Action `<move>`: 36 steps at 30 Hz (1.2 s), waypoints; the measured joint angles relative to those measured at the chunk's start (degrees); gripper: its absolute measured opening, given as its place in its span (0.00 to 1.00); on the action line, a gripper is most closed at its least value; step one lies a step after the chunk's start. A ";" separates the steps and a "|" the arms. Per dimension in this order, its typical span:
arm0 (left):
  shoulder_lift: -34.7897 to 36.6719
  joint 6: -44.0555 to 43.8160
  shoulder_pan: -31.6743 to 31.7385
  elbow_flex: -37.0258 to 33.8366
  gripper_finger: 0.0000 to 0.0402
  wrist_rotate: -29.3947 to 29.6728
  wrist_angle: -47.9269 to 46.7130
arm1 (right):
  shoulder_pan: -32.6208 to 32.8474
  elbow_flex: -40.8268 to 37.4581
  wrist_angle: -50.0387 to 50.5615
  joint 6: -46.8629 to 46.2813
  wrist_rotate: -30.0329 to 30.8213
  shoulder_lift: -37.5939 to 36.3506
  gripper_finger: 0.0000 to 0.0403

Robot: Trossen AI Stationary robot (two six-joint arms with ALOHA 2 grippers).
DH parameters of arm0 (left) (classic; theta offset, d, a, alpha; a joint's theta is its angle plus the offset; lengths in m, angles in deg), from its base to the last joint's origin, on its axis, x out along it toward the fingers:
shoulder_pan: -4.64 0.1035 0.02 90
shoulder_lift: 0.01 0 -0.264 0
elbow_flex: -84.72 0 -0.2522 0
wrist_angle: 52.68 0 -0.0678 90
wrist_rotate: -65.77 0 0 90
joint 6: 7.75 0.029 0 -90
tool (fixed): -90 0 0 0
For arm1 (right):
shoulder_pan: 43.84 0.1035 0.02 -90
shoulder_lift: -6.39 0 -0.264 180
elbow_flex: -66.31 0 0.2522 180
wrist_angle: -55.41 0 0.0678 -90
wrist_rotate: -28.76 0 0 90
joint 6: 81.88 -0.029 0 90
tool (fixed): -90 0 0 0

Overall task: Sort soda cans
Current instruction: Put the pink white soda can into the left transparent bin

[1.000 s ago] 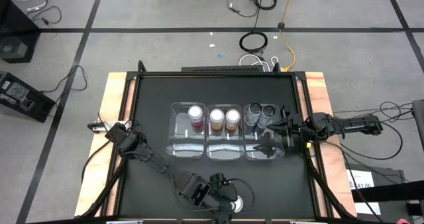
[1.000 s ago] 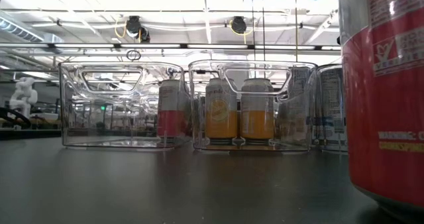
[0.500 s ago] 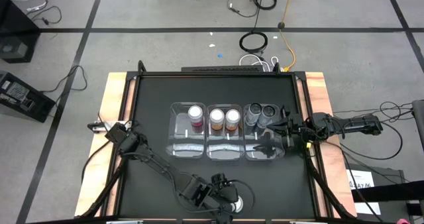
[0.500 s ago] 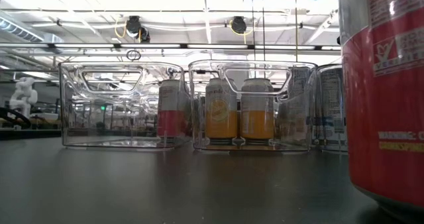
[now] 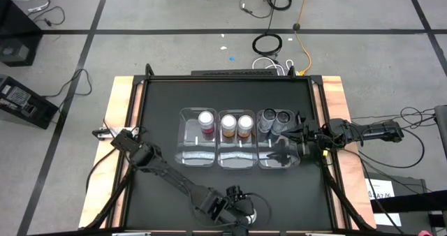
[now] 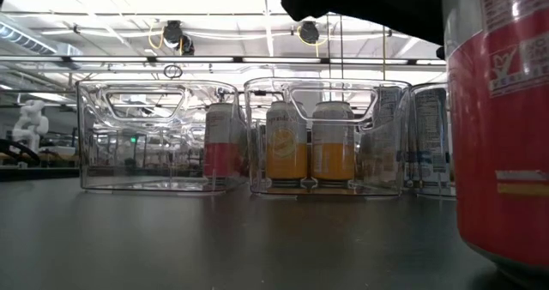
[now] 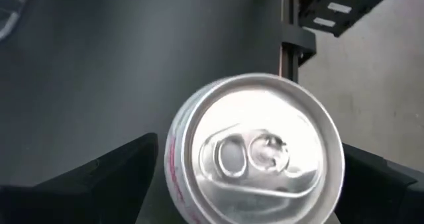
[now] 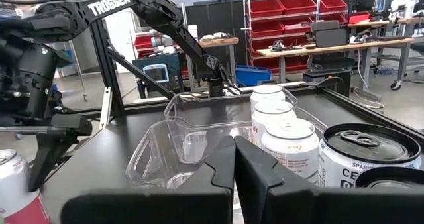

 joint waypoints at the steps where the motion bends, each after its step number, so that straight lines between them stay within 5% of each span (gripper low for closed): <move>1: 0.00 0.02 0.24 0.00 0.97 0.01 0.09 | -0.01 0.00 0.00 -0.01 0.00 0.02 0.00; 7: 0.01 0.01 0.96 0.00 0.95 0.23 -0.14 | 0.00 0.00 0.00 0.00 0.00 0.02 0.00; 16: 0.02 -0.15 1.06 0.00 0.78 0.27 -0.40 | 0.00 0.00 -0.02 -0.02 0.00 0.02 0.00; 26: 3.04 -0.29 1.23 -0.09 0.80 0.26 -1.88 | -0.02 0.00 -0.02 0.00 0.00 0.02 0.00; 36: 16.73 -0.45 2.68 -0.07 0.81 4.62 -20.55 | 0.00 0.00 -0.01 0.00 0.00 0.02 0.00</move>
